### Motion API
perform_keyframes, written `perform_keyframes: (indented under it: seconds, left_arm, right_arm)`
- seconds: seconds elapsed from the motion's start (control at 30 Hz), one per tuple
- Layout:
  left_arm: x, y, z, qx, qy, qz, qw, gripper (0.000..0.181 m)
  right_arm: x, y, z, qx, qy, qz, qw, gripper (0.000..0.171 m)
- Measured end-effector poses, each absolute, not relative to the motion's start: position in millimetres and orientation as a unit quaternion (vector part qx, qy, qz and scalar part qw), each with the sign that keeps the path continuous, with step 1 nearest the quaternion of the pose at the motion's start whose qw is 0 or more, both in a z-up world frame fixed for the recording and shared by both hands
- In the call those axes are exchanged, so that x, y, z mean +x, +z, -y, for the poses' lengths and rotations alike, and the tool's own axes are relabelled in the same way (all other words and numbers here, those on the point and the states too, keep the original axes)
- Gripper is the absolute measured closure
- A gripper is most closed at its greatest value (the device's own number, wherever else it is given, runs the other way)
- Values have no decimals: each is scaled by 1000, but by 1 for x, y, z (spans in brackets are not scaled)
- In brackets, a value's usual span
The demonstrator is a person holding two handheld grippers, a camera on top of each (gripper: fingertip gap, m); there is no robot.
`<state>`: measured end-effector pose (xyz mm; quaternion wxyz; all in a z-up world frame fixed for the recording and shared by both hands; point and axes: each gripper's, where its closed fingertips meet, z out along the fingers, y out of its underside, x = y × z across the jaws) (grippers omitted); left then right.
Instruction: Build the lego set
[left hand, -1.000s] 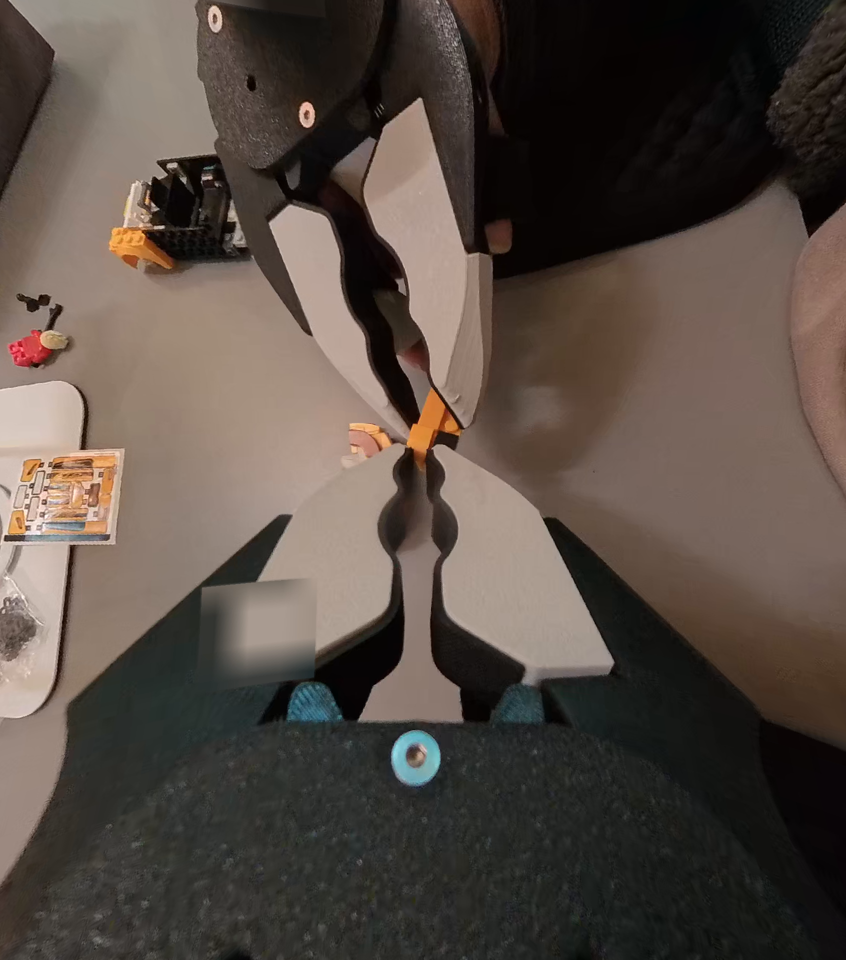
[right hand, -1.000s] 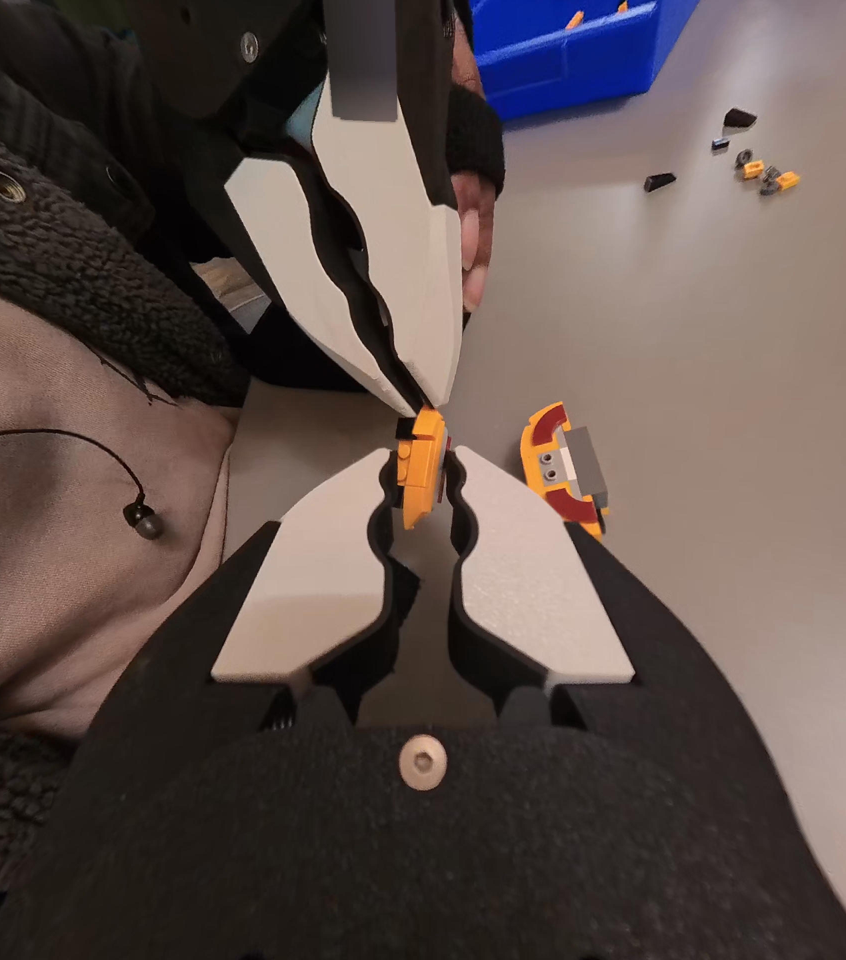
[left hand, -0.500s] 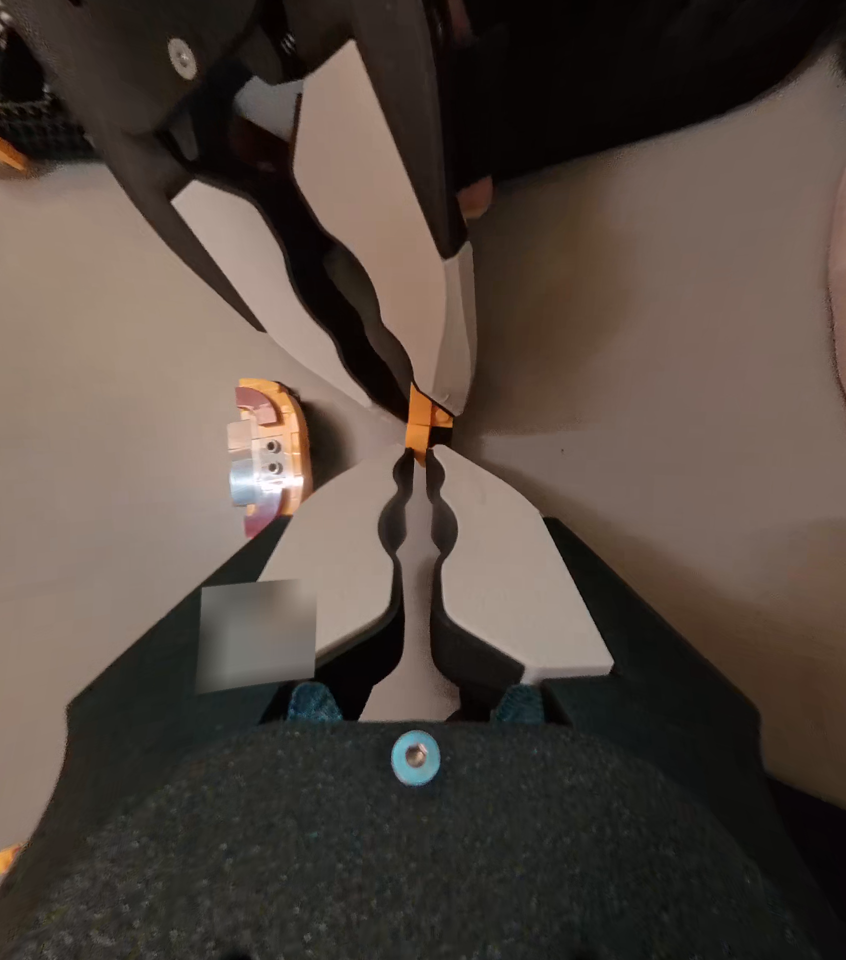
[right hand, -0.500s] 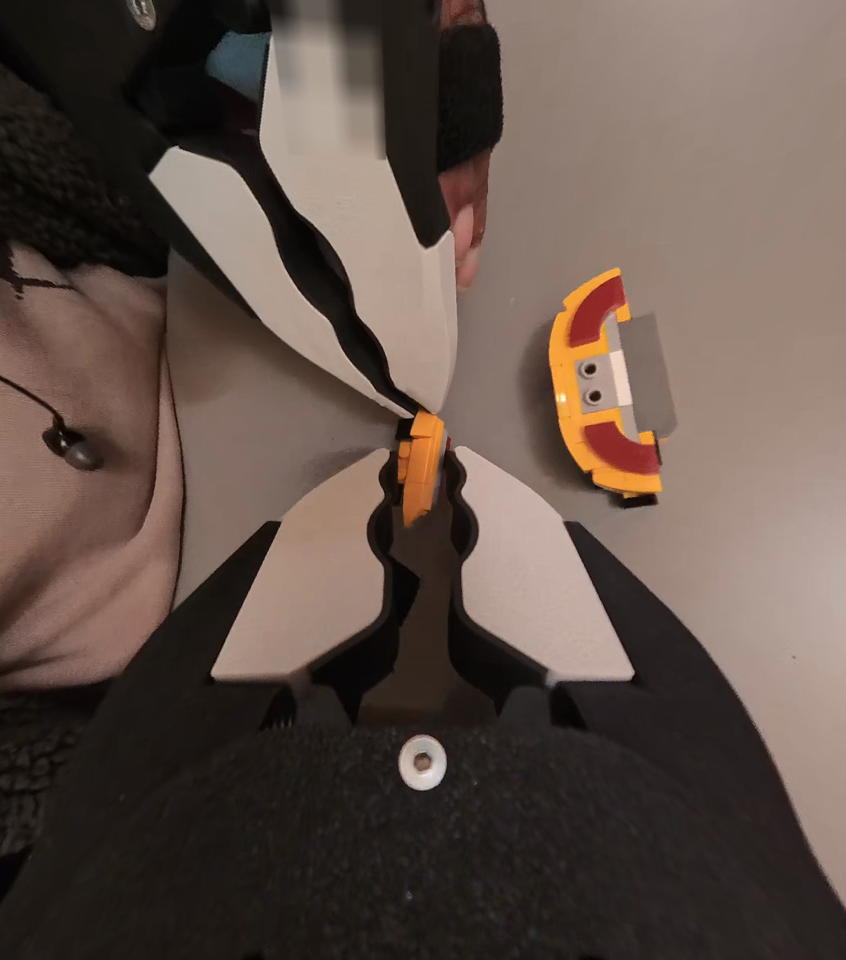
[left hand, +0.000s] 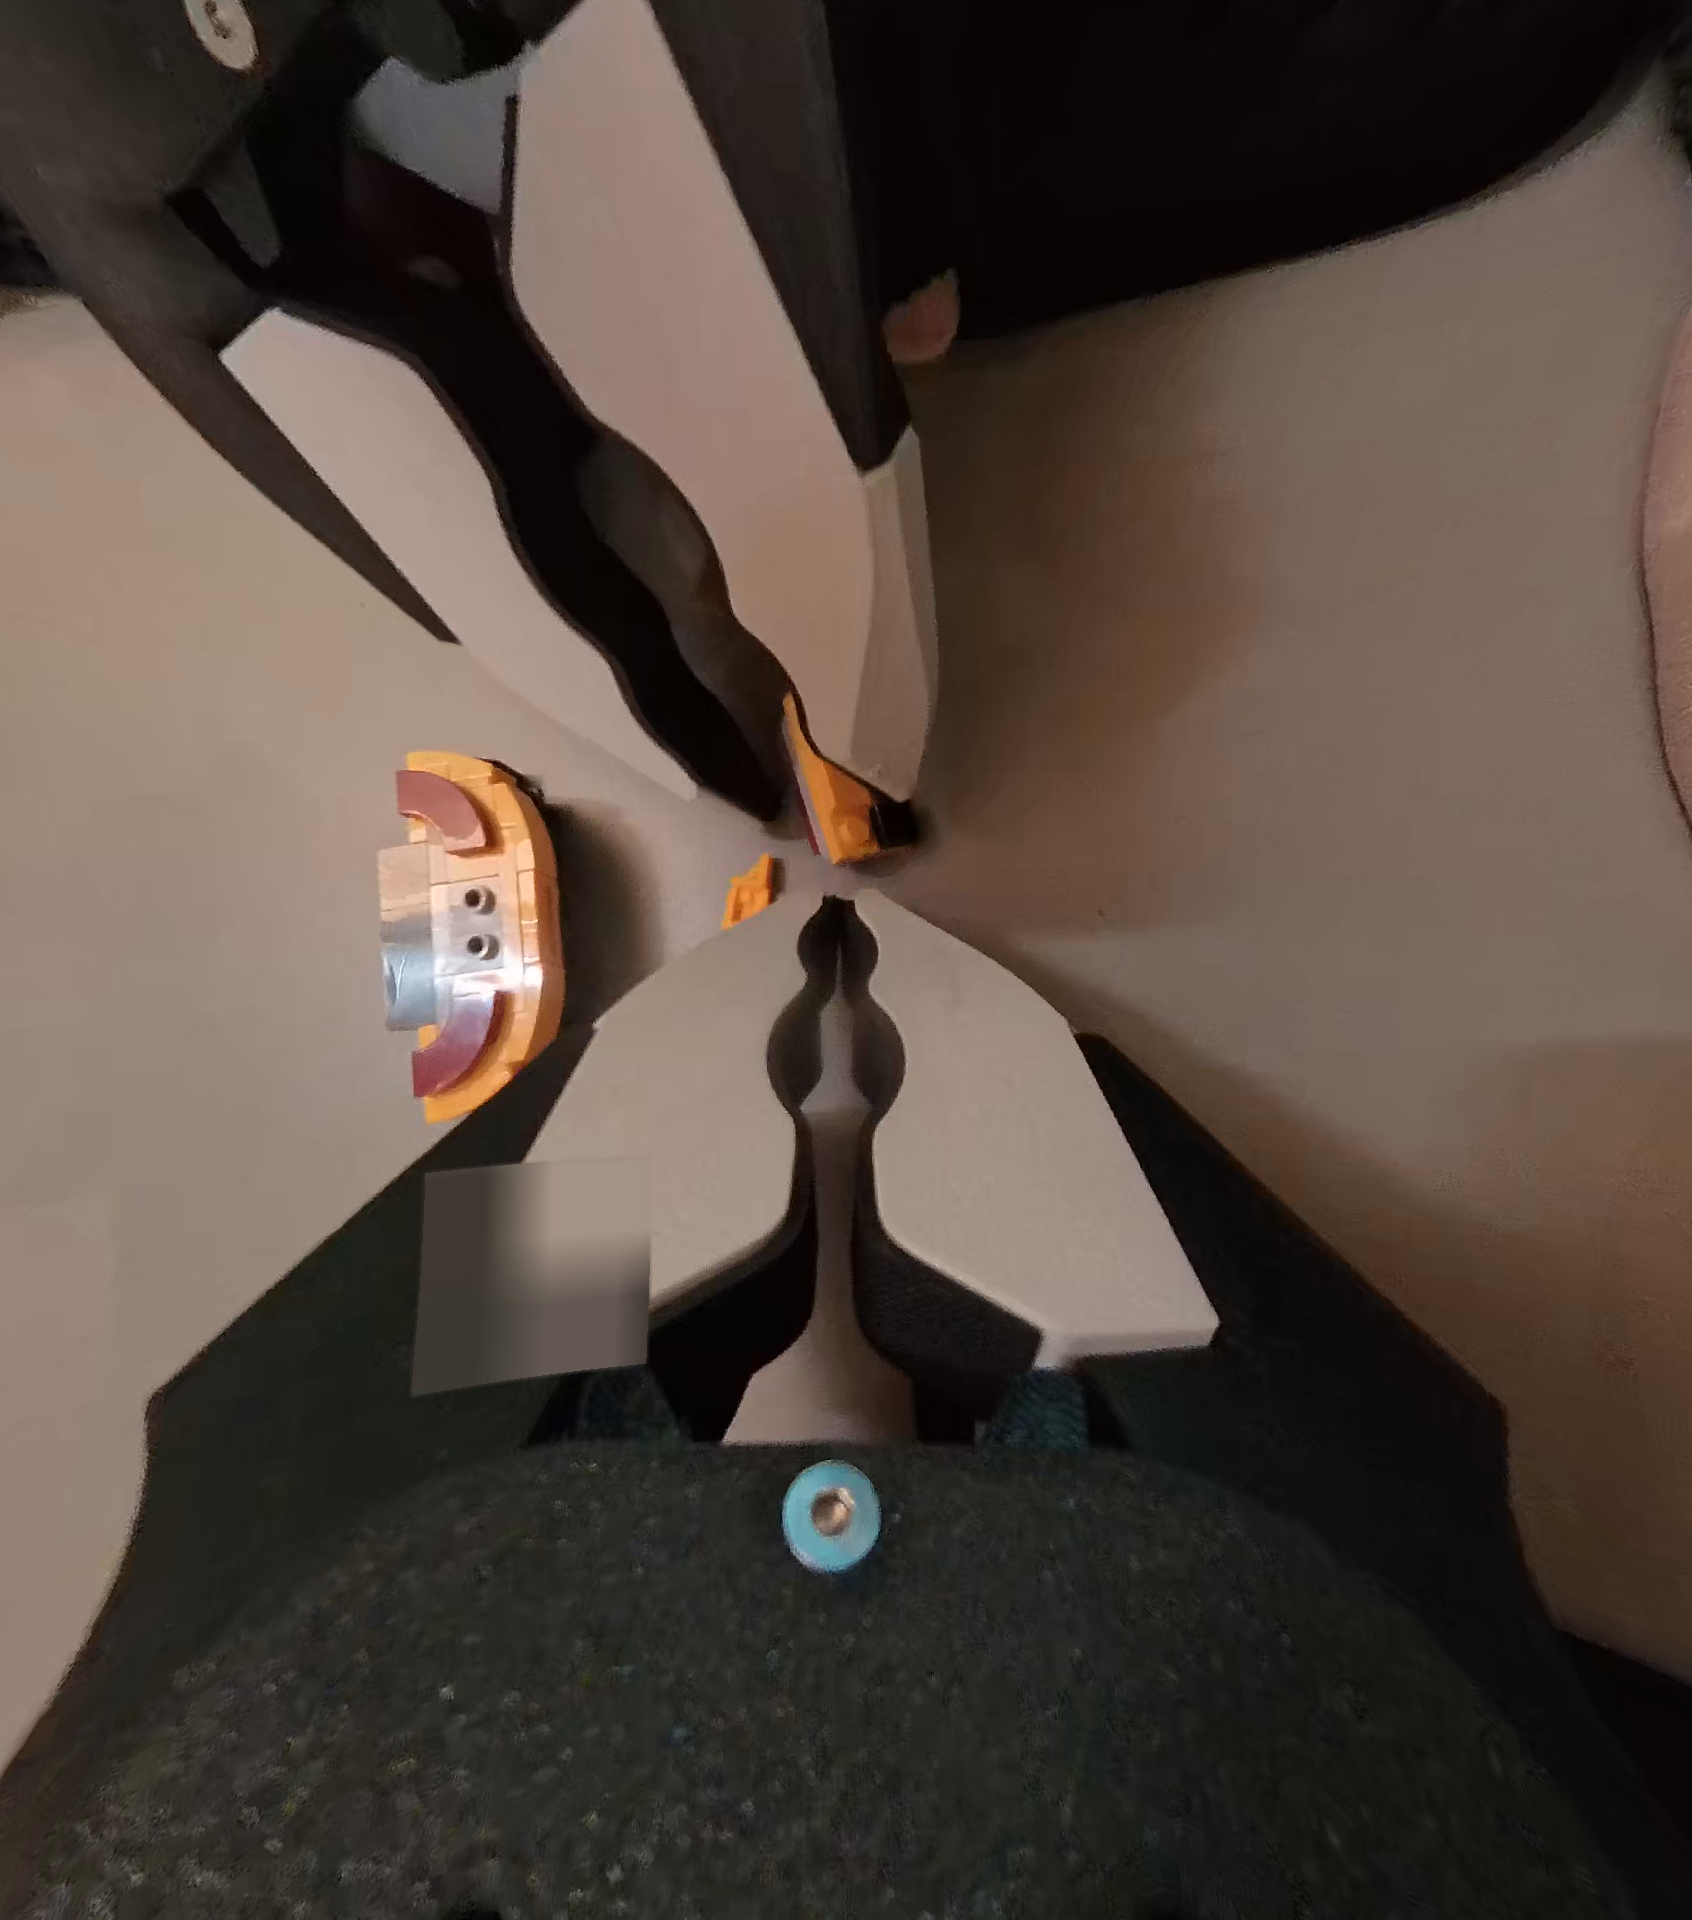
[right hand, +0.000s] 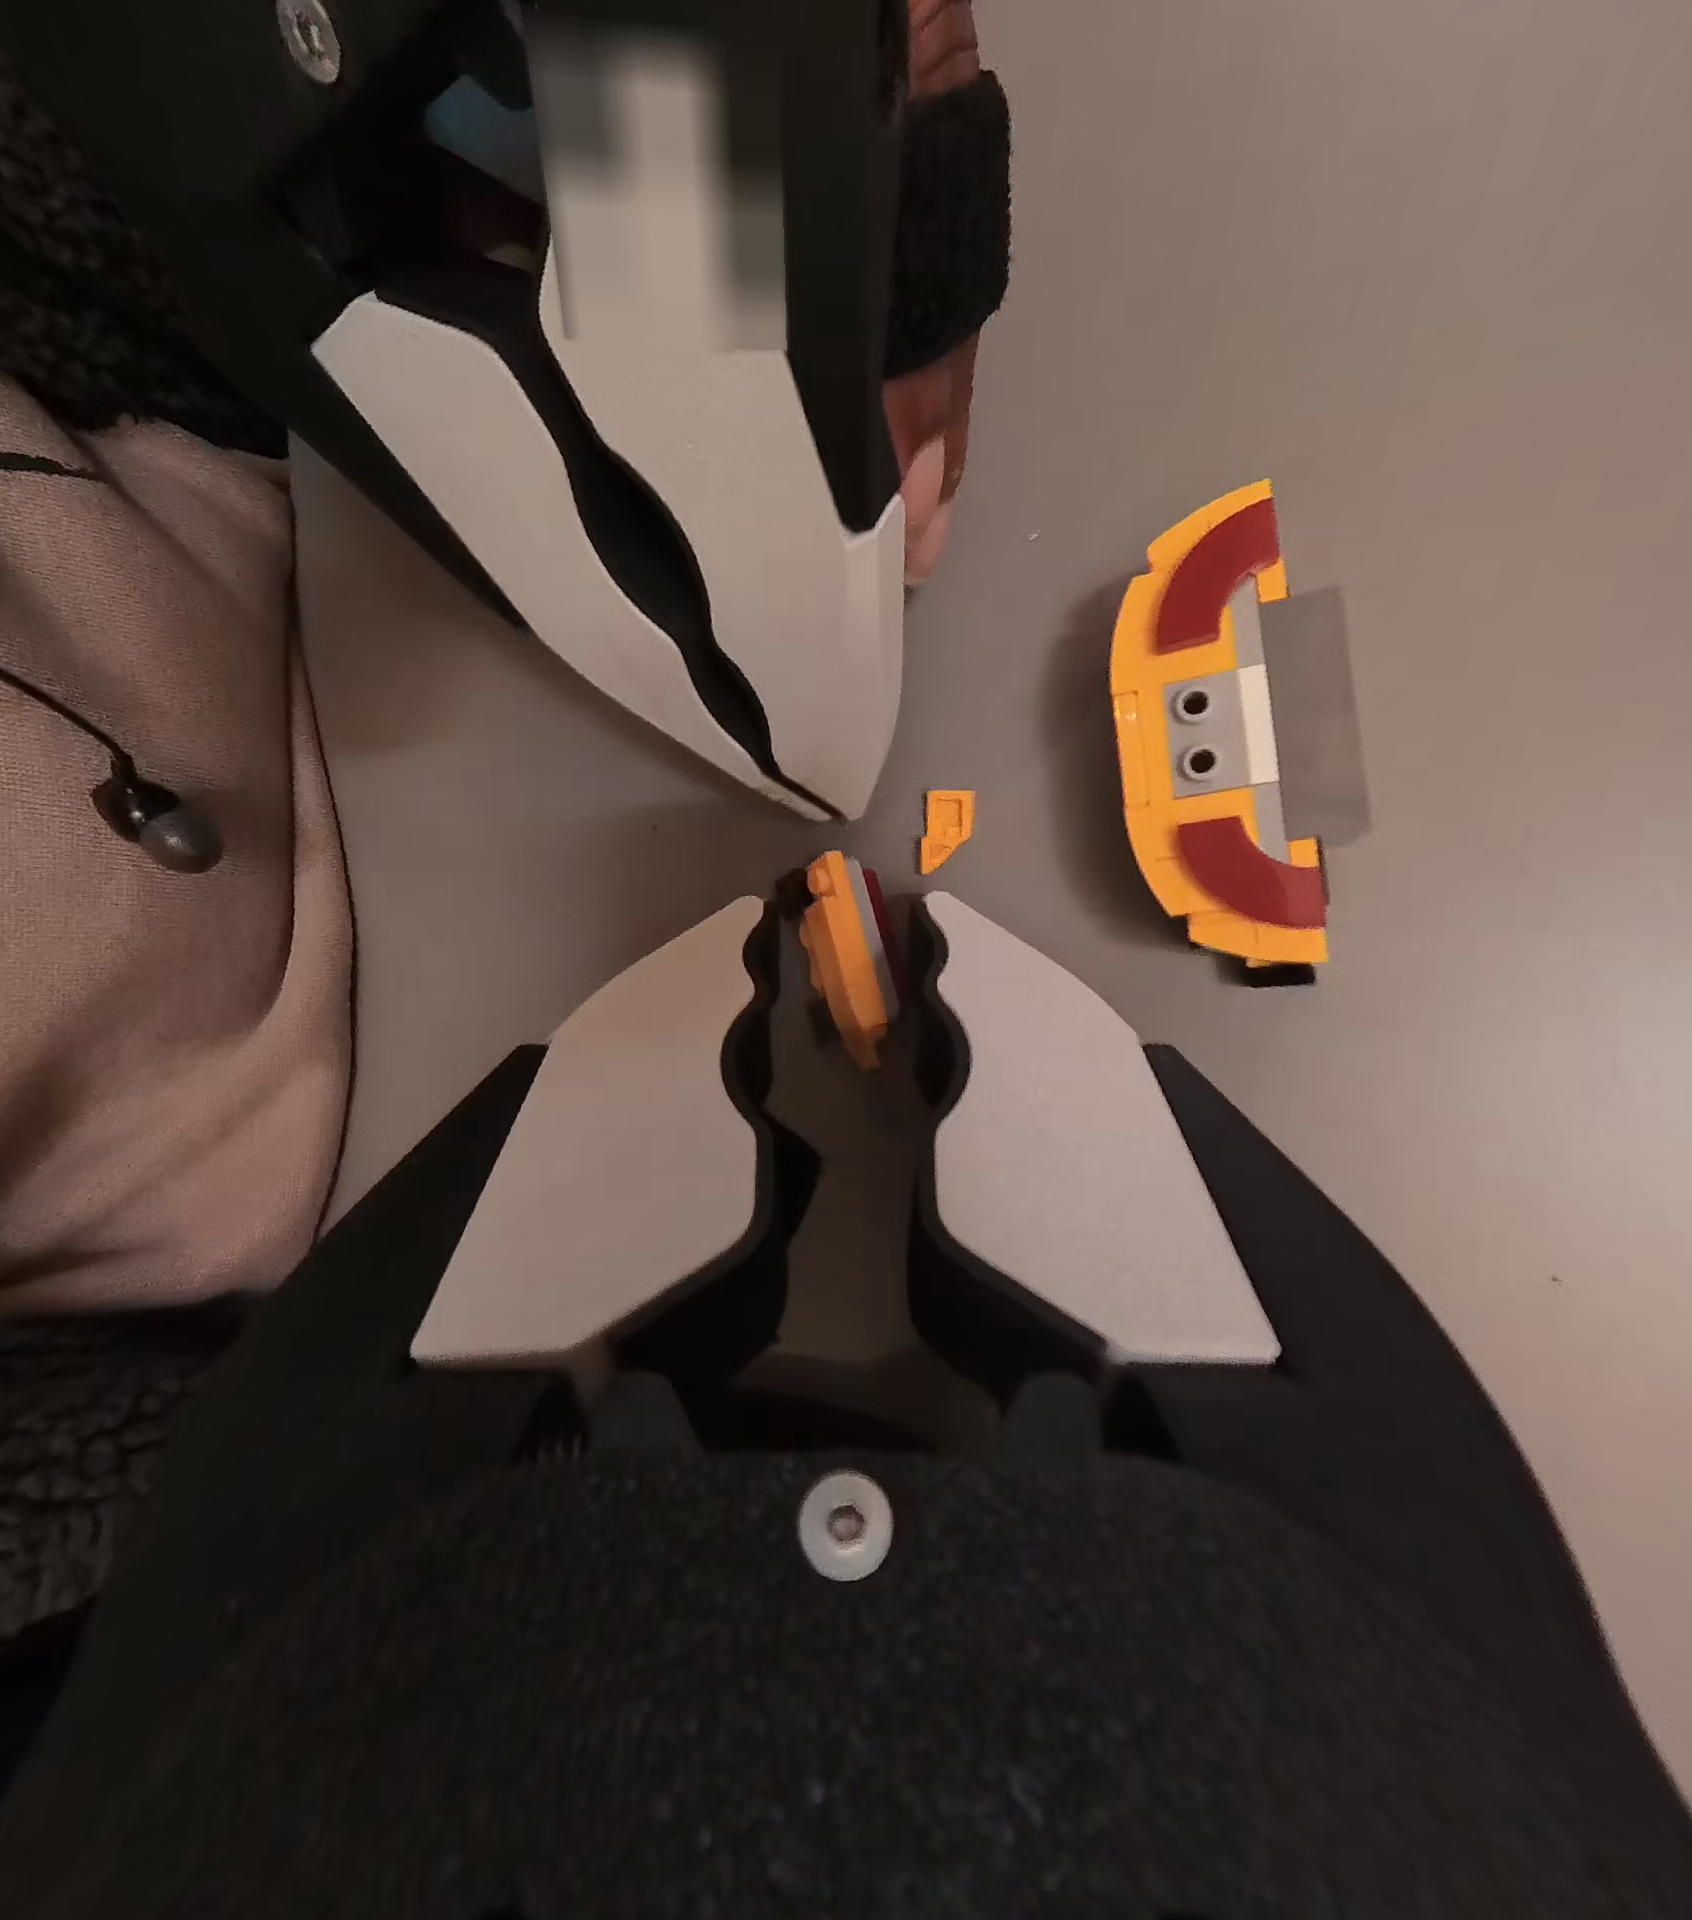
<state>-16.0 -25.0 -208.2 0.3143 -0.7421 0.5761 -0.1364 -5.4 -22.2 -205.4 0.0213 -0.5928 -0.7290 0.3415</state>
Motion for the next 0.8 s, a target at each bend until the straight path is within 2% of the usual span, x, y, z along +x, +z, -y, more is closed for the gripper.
perform_keyframes:
  seconds: [0.17, 0.47, 0.6, 0.67, 0.8]
  left_arm:
    - [-28, -203, 18, -760, -137, -545, 327, 181]
    - [-41, -204, 13, -777, -136, -521, 326, 177]
    - [-43, -198, 16, -780, -168, -498, 339, 177]
    - [-43, -191, 18, -782, -194, -478, 351, 177]
    - [-43, -168, 20, -776, -263, -415, 395, 173]
  right_arm:
    - [-12, -198, 12, -604, 341, 719, 45, 151]
    - [-26, -212, 9, -596, 250, 760, 73, 157]
    - [-27, -213, 9, -581, 218, 780, 83, 165]
    - [-30, -211, 10, -578, 233, 776, 97, 165]
    - [-37, -174, 19, -559, 365, 727, 158, 165]
